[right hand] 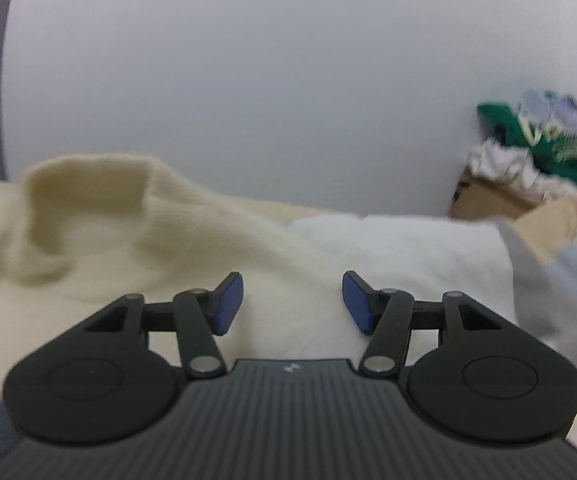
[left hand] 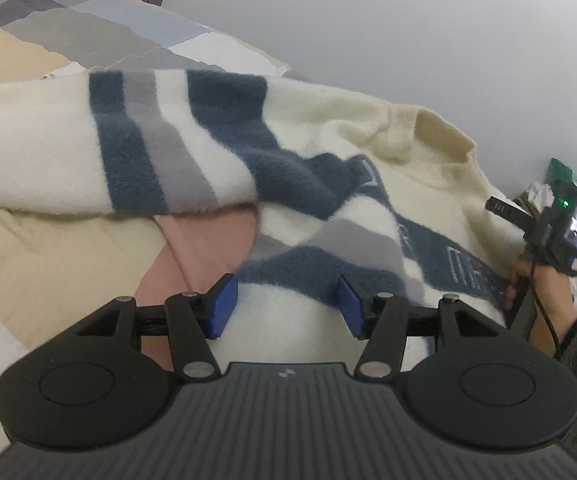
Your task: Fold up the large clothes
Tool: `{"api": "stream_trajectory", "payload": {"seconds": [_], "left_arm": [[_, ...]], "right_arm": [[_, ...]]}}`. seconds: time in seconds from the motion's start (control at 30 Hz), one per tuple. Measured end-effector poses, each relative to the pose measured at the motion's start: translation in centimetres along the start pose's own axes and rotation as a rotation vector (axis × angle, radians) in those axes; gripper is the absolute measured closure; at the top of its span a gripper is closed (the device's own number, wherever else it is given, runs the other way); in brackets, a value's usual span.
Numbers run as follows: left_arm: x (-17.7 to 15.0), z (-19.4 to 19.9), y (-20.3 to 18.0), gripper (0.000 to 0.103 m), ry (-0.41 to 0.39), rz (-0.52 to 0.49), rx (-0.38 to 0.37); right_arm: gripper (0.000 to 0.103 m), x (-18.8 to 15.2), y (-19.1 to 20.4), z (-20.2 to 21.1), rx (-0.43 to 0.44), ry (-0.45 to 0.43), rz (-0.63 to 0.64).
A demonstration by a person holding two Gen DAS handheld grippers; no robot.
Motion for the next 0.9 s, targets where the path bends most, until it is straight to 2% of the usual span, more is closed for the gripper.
{"api": "stream_trajectory", "payload": {"seconds": [0.13, 0.2, 0.27, 0.33, 0.4, 0.47, 0.53, 0.63, 0.8, 0.83, 0.9], "left_arm": [[0.1, -1.0, -0.2, 0.041, 0.007, -0.007, 0.005], [-0.1, -1.2, -0.3, 0.040, 0.001, -0.033, 0.008], [-0.2, -1.3, -0.2, 0.040, 0.004, -0.037, 0.007], [-0.1, -1.3, 0.1, 0.040, 0.010, -0.023, -0.002], [-0.1, -1.2, 0.3, 0.040, 0.016, -0.010, -0.009], [-0.1, -1.0, 0.4, 0.040, 0.018, -0.007, -0.012], [-0.2, -0.6, 0.4, 0.040, 0.019, -0.005, -0.016], [-0.4, 0.0, 0.5, 0.040, 0.011, -0.008, -0.018], [-1.1, 1.1, 0.0, 0.040, -0.004, -0.035, -0.020], [-1.2, 1.2, -0.1, 0.040, -0.006, -0.039, -0.022], [-1.3, 1.4, -0.4, 0.039, -0.012, -0.047, -0.023]], "right_arm": [[0.045, 0.8, -1.9, -2.1, 0.014, 0.045, -0.031], [0.045, 1.4, -2.1, -2.1, 0.052, 0.062, -0.019], [0.045, 2.1, -2.6, -1.4, 0.125, 0.093, -0.035], [0.039, 2.7, -3.4, -0.1, 0.193, 0.113, -0.109], [0.024, 3.3, -4.6, 2.1, 0.256, 0.103, -0.184], [0.023, 3.7, -5.4, 4.2, 0.280, 0.087, -0.192], [0.024, 4.0, -6.9, 6.0, 0.265, 0.064, -0.195], [0.024, 3.4, -10.8, 7.2, 0.180, 0.067, -0.273], [0.023, 1.2, -15.0, 8.1, -0.018, 0.134, -0.275], [0.023, 0.7, -15.6, 8.4, -0.028, 0.150, -0.281], [0.023, -0.4, -17.0, 8.3, 0.016, 0.181, -0.295]]}}
Point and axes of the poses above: each gripper's, at about its wrist camera, not at the fingertips, and z roughly against the way its jaws point, y to its left, x to its top, the point moved 1 cm from there along -z, roughly the way its jaws point, and after that the axes turned 13 degrees about x, right-handed, at the moved point
